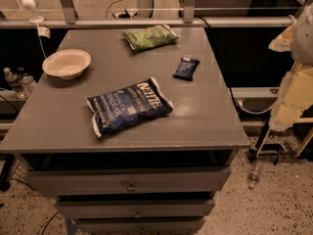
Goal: Place blue chip bag into paper bowl
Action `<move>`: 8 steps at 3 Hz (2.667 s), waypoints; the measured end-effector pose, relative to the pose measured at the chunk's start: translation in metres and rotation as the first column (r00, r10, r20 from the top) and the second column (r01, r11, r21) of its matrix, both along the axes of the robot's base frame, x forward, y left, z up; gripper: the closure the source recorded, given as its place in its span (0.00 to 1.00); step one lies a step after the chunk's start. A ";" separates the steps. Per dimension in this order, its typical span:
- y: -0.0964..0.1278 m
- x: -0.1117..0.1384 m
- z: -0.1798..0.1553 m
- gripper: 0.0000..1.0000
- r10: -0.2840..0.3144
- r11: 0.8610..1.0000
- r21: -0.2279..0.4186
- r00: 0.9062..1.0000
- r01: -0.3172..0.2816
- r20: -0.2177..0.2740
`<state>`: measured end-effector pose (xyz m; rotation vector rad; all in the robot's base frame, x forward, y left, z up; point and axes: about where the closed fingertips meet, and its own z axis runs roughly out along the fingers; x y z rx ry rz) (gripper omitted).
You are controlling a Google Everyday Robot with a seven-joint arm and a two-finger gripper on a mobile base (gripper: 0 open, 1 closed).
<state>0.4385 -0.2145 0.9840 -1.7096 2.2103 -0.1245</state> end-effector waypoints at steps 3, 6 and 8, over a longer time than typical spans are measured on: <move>0.053 0.073 -0.035 0.00 0.217 0.976 0.009 0.975 -0.216 -0.049; 0.162 0.122 -0.114 0.00 0.486 0.874 0.093 0.862 -0.477 -0.145; 0.231 0.114 -0.115 0.00 0.646 0.763 0.147 0.753 -0.630 -0.125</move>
Offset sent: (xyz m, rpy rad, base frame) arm 0.0765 0.0457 -0.0265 0.0382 0.0387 0.2399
